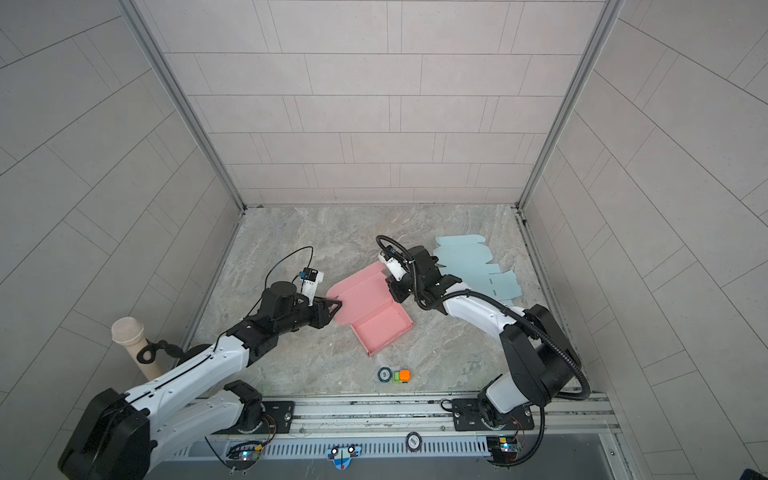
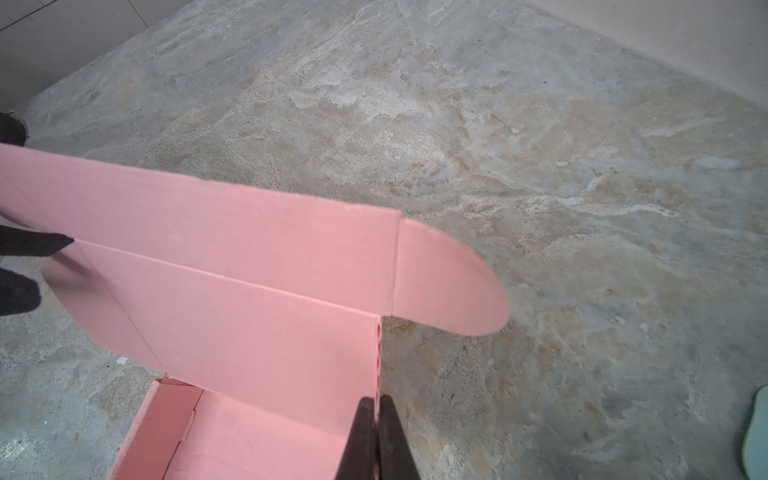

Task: Fold the paper box

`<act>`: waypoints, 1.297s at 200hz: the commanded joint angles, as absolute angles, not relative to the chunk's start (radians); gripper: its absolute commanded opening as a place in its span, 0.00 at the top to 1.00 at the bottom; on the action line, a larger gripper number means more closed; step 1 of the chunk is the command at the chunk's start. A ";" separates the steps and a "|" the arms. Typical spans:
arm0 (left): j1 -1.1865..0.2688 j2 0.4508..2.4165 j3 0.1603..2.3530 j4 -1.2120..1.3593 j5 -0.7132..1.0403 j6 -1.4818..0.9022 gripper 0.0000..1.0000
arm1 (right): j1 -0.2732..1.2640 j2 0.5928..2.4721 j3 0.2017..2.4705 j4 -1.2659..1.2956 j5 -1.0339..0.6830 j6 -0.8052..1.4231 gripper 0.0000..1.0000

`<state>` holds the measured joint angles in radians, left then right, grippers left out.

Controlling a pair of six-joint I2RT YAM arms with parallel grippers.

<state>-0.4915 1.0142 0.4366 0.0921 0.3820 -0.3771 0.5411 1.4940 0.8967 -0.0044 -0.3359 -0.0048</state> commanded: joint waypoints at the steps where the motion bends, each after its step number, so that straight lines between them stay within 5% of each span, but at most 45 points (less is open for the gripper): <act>1: -0.494 1.019 0.427 0.091 0.386 -0.365 0.66 | 0.535 1.479 0.899 0.003 -0.324 -0.005 1.00; 140: -0.530 1.008 0.415 0.068 0.371 -0.365 0.91 | 0.535 1.476 0.895 0.014 -0.316 0.002 1.00; 259: -0.530 1.017 0.546 -0.018 0.272 -0.363 0.96 | 0.588 1.429 0.864 0.050 -0.278 0.044 1.00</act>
<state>-0.5262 0.9985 0.4747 0.0090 0.3298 -0.3729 0.5674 1.4708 0.8917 0.0044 -0.2977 0.0166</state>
